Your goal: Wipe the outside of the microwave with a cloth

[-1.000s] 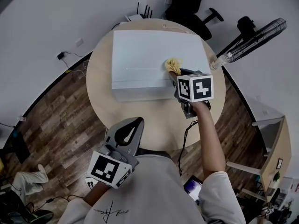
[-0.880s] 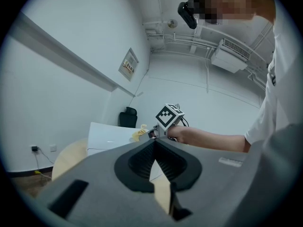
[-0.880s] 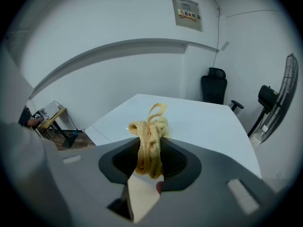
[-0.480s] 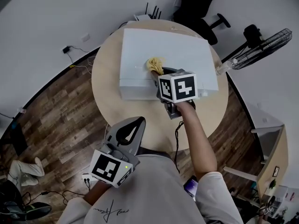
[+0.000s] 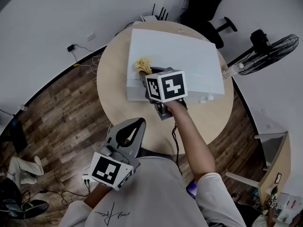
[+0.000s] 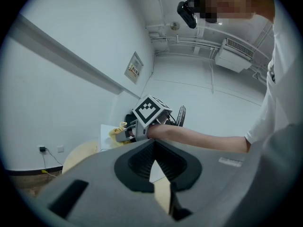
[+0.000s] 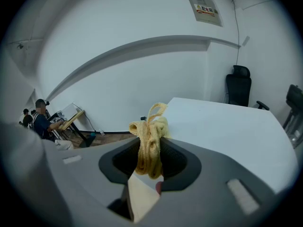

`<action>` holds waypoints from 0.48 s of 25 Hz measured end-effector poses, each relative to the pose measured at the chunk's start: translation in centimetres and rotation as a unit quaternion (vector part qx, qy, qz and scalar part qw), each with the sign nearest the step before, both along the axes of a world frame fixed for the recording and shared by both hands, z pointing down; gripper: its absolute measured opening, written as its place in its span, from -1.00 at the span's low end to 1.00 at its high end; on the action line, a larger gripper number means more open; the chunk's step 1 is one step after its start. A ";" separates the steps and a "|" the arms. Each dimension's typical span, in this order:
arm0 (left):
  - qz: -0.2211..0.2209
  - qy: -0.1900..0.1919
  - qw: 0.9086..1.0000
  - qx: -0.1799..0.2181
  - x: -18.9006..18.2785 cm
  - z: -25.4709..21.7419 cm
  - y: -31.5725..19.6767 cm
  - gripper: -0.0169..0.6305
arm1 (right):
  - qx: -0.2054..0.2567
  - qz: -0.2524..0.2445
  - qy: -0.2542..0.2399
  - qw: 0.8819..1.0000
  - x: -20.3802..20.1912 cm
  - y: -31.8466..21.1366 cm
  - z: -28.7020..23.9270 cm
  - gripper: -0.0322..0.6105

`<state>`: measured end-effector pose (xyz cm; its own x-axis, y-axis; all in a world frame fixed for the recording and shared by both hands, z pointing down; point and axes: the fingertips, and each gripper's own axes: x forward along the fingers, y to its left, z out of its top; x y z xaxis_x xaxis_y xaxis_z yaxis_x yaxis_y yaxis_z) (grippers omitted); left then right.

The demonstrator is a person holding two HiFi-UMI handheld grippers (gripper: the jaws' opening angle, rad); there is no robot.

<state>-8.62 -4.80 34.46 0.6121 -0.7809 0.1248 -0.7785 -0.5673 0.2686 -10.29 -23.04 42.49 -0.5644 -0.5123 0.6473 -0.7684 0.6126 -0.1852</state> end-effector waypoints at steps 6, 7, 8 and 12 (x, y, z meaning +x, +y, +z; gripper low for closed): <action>-0.018 0.002 1.000 0.000 -1.1 -0.1 0.4 -0.97 | 0.001 -0.028 -0.007 1.000 -3.2 0.8 -0.2 -0.50; -0.021 0.002 1.000 0.000 -1.2 -0.2 0.5 -0.97 | 0.000 -0.033 -0.012 0.999 -3.6 1.1 -0.3 -0.50; -0.023 0.002 1.000 0.000 -1.4 -0.2 0.6 -0.97 | -0.002 -0.039 -0.019 0.999 -4.1 1.3 -0.4 -0.50; -0.032 -0.001 0.999 0.000 -2.1 -0.1 0.7 -0.97 | 0.001 -0.051 -0.057 0.997 -4.8 2.1 -1.3 -0.50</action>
<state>-10.72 -4.11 34.34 0.5608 -0.8185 0.1251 -0.8135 -0.5164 0.2675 -15.10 -20.93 41.22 -0.6838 -0.4496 0.5747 -0.6756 0.6877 -0.2659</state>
